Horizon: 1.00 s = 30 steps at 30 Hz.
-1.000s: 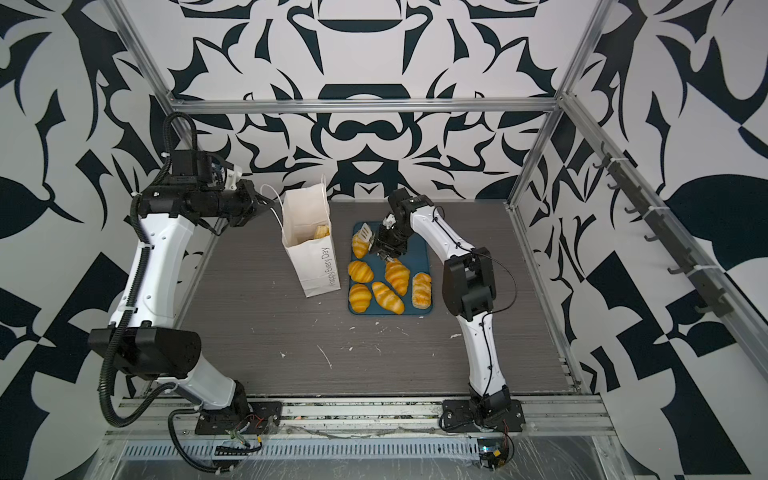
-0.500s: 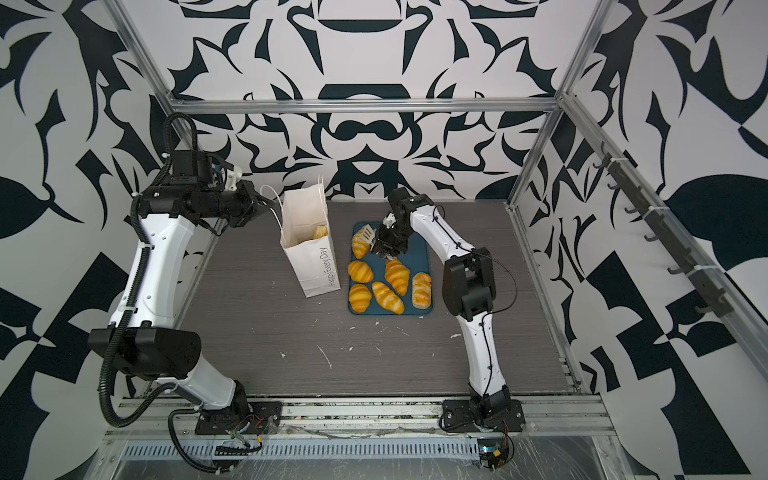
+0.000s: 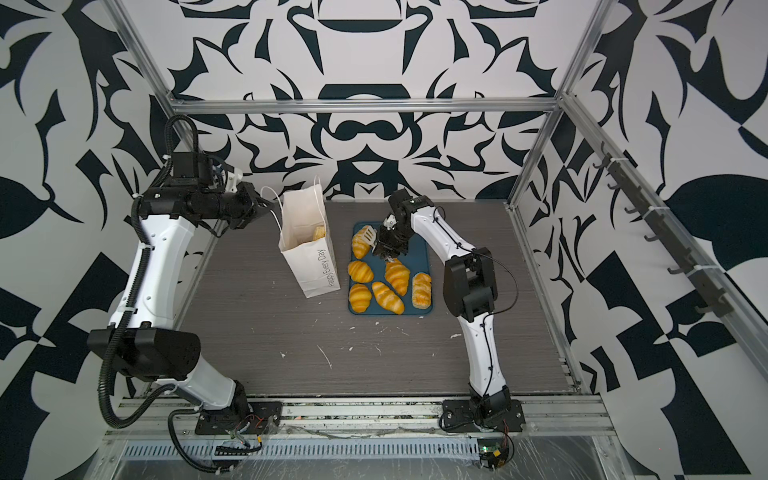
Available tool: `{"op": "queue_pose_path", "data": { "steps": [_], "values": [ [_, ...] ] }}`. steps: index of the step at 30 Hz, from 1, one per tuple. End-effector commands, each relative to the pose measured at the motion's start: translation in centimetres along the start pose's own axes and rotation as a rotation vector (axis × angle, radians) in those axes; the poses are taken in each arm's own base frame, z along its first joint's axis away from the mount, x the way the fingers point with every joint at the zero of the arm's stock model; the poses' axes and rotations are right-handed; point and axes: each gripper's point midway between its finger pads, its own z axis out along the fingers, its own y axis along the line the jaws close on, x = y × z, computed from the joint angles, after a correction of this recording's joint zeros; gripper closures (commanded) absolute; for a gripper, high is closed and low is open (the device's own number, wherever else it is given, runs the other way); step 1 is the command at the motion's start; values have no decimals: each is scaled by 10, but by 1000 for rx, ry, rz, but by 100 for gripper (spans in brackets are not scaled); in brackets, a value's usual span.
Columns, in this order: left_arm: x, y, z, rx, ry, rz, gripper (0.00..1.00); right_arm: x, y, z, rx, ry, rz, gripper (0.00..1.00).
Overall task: Place the fake bread into the paper bag
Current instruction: 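Lower the tongs onto the croissant farthest from the robot with the right gripper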
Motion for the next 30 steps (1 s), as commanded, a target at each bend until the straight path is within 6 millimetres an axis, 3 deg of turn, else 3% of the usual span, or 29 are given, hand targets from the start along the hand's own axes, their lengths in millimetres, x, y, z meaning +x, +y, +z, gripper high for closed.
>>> {"op": "queue_pose_path", "data": {
  "steps": [1,9,20,30],
  "values": [
    [7,-4,-10,5,-2,9,100,-1,20,-43,-56,-87,-66,76],
    [8,-4,-11,6,-3,7,100,2,-2,-67,-24,-102,-43,76],
    [7,-3,-9,9,-4,3,100,15,-37,-59,135,-14,-73,75],
    [8,-3,-7,15,-2,5,100,5,-33,-68,177,-41,-75,57]
  ]
}}
